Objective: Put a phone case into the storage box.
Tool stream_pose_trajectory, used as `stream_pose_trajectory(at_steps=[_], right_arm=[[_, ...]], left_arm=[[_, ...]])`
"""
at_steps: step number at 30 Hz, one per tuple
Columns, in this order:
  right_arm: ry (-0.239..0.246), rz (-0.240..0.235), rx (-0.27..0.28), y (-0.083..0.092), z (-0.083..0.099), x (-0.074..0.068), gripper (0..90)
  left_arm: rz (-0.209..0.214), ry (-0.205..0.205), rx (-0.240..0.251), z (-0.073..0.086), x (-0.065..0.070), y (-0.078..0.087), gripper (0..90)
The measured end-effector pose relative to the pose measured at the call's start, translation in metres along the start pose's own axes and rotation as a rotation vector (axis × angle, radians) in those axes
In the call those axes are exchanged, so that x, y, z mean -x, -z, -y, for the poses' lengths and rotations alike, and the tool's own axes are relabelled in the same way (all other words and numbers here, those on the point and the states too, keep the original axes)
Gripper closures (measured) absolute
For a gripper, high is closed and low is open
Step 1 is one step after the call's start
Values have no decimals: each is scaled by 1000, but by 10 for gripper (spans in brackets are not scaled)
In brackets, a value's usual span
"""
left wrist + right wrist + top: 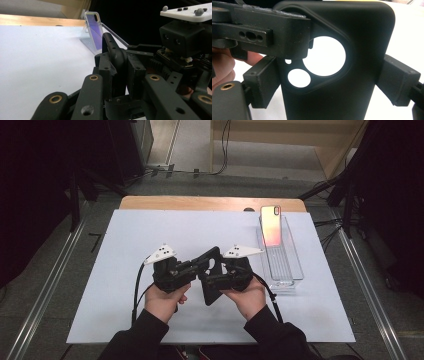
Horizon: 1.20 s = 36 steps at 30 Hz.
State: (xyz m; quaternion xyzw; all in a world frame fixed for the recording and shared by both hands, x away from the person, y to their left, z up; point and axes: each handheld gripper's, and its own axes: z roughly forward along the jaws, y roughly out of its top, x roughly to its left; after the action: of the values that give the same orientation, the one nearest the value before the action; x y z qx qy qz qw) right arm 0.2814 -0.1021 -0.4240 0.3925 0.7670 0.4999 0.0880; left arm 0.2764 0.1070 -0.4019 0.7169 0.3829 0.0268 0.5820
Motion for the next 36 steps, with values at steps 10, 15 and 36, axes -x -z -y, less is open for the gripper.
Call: stream_pose_trajectory(at_steps=[10, 15, 36], right_arm=[[6, 20, -2, 1, 1, 3, 121], [2, 31, -2, 3, 1, 7, 122], [19, -29, -30, 16, -6, 29, 123]], left_arm=[[-2, 4, 1, -8, 3, 10, 569], [1, 18, -28, -12, 0, 18, 488], [55, 24, -252, 1, -39, 39, 321]])
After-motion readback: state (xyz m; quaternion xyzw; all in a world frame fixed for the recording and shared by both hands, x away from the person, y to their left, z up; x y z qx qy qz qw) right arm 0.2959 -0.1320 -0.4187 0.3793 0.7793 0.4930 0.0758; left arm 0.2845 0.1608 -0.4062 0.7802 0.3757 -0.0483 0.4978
